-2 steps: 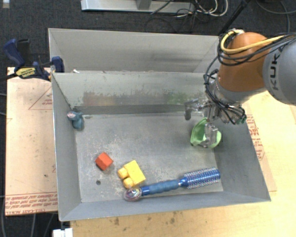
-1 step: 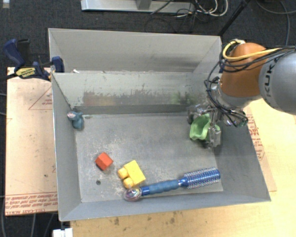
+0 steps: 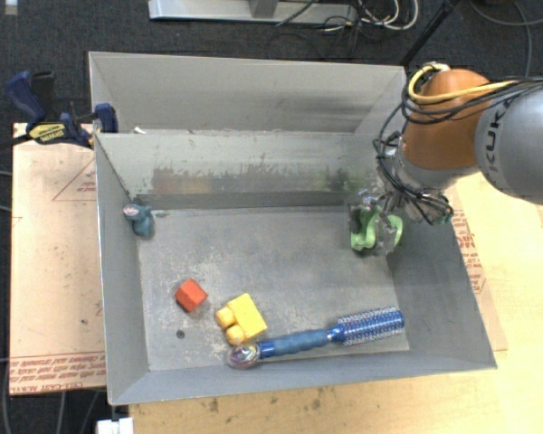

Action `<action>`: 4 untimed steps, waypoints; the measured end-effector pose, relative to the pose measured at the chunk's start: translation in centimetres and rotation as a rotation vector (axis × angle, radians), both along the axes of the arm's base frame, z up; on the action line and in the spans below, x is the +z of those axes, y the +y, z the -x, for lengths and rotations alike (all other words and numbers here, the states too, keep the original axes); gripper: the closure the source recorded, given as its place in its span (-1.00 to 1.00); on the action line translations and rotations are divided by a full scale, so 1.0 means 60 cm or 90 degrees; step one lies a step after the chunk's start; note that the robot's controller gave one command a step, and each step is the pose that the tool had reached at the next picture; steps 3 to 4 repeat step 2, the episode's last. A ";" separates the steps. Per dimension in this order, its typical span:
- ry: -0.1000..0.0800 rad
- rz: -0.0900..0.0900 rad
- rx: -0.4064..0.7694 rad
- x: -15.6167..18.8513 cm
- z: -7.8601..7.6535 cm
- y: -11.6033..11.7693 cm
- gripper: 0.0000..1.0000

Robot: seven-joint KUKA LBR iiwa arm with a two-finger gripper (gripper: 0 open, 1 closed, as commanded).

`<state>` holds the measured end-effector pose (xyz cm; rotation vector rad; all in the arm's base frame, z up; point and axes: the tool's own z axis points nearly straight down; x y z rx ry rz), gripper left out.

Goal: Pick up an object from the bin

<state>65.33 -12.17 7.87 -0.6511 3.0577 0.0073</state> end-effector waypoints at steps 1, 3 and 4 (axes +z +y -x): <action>0.001 0.005 -0.001 0.171 0.009 0.007 1.00; 0.002 0.007 0.159 0.318 -0.003 -0.002 1.00; 0.002 0.007 0.159 0.318 -0.003 -0.002 1.00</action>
Offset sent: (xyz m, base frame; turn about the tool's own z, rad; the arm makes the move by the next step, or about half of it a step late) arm -0.0081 0.0043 0.0969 0.0019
